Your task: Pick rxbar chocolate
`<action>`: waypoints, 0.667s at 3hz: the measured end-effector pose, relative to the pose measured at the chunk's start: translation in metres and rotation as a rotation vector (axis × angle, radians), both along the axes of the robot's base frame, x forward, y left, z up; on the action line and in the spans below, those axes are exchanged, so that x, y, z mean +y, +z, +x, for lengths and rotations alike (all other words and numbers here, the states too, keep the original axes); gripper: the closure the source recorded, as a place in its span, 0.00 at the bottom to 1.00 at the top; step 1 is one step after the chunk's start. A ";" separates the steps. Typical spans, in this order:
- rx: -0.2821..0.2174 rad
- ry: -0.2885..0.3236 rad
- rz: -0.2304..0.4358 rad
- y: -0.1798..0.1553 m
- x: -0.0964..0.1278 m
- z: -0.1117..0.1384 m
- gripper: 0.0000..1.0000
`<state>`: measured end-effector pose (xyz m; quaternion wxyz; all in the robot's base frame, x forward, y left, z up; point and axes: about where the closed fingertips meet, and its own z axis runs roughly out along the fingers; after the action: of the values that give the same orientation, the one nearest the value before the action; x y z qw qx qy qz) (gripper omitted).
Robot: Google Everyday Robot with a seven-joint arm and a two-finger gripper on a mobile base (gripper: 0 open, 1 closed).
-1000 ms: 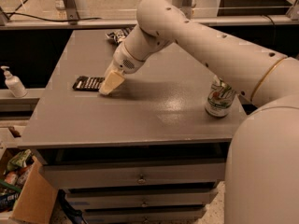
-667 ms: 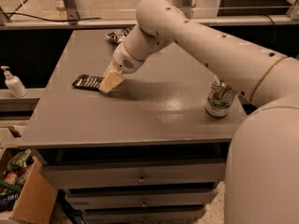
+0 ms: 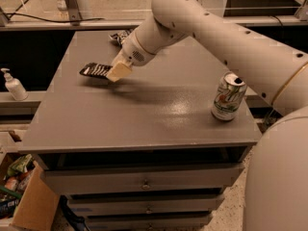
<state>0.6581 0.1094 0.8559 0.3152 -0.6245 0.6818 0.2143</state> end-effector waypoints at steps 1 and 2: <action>-0.027 -0.019 0.029 0.018 -0.008 0.004 1.00; -0.052 -0.040 0.072 0.039 -0.021 0.008 1.00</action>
Offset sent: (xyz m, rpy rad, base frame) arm 0.0113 -0.0313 0.0511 0.0846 -0.0735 -0.0601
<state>0.6656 0.0881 0.8947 0.3592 -0.6045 0.6774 0.2160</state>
